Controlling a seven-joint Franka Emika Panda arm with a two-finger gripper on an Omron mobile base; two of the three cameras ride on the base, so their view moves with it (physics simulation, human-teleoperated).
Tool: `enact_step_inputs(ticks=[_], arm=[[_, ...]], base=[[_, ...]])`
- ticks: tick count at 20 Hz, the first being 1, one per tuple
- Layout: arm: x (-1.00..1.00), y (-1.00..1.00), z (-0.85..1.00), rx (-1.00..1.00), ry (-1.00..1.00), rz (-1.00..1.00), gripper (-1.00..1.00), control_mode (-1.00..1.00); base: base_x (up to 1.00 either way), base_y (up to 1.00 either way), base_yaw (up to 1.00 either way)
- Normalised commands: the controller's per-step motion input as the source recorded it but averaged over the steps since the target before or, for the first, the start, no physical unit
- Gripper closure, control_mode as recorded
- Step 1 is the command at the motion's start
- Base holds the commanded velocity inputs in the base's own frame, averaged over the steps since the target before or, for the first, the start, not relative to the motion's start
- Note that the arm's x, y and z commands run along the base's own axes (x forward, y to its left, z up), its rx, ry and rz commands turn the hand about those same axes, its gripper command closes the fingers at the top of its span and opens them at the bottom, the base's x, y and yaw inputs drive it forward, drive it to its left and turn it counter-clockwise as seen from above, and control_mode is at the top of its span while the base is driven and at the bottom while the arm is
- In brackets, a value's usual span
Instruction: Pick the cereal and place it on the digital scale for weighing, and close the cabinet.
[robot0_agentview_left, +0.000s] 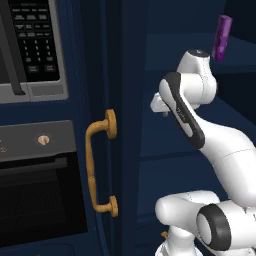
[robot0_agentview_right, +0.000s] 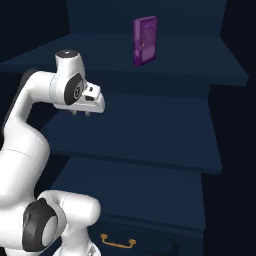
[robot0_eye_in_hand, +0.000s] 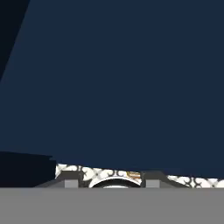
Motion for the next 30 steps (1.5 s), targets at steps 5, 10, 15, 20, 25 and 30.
enact_step_inputs(ticks=[5,10,15,20,25,30], arm=[[-0.51,0.00,0.03,-0.04,-0.15,0.00,-1.00,-1.00],[-0.67,0.03,0.27,-0.18,-0.53,0.00,-1.00,-1.00],[-0.51,-0.09,0.48,-0.05,-0.30,-0.01,-1.00,-1.00],[-0.46,-0.24,0.48,0.07,-0.23,0.00,-1.00,-1.00],[-0.20,-0.23,0.63,0.00,-0.16,-0.06,-1.00,-1.00],[-0.05,-0.35,0.63,0.00,-0.12,-0.10,-1.00,-1.00]], base=[[0.00,0.00,0.00],[0.00,0.00,0.00],[0.00,0.00,0.00],[0.00,0.00,0.00],[0.00,0.00,0.00],[0.00,0.00,0.00]])
